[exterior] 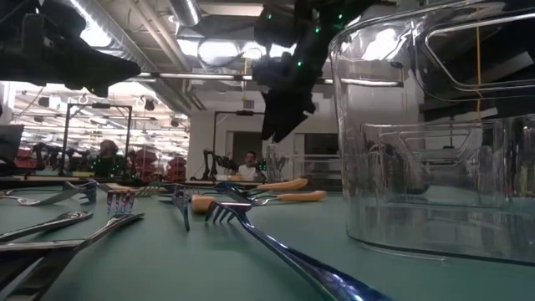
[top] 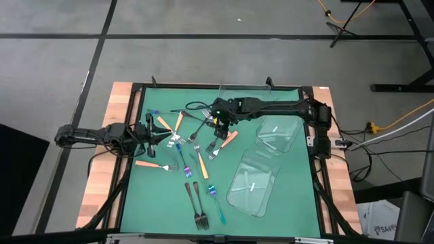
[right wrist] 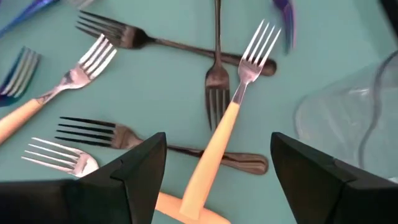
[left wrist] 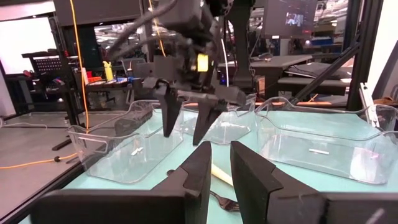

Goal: Sort silverware by color (type)
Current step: Put the orange fork into the top transparent bin

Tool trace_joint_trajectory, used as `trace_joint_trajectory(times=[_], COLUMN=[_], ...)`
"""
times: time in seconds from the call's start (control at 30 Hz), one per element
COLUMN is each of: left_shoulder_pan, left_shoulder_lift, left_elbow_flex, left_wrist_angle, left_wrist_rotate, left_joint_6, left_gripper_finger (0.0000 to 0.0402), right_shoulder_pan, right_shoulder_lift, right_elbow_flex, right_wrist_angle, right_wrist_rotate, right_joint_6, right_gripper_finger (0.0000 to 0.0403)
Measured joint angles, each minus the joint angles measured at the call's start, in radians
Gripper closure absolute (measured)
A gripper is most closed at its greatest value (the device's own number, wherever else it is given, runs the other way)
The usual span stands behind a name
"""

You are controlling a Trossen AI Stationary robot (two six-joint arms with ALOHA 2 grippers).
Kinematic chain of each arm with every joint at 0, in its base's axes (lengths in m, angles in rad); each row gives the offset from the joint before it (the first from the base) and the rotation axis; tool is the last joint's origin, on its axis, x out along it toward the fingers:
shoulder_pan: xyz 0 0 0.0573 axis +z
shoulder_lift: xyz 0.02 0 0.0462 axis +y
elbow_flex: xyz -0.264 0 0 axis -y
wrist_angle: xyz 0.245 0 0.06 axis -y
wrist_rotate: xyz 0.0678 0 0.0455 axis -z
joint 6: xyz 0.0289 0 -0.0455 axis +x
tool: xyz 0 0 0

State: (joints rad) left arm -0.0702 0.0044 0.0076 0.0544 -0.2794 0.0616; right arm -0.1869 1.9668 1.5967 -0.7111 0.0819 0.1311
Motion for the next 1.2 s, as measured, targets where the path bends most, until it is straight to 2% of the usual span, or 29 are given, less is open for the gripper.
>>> trace_joint_trajectory(times=[0.67,1.2], left_shoulder_pan=[0.0,0.0], left_shoulder_lift=[0.0,0.0], left_elbow_flex=[0.0,0.0], left_wrist_angle=[0.0,0.0], left_wrist_rotate=[0.0,0.0], left_joint_6=[0.0,0.0], left_gripper_finger=[0.0348,0.0348], right_shoulder_pan=[-0.01,-0.012], right_shoulder_lift=[0.142,0.185], right_elbow_flex=[0.0,-0.001], right_wrist_angle=[0.004,0.0], right_wrist_rotate=[0.005,0.038], right_joint_6=[0.003,0.003], right_gripper_finger=[0.0127,0.0127])
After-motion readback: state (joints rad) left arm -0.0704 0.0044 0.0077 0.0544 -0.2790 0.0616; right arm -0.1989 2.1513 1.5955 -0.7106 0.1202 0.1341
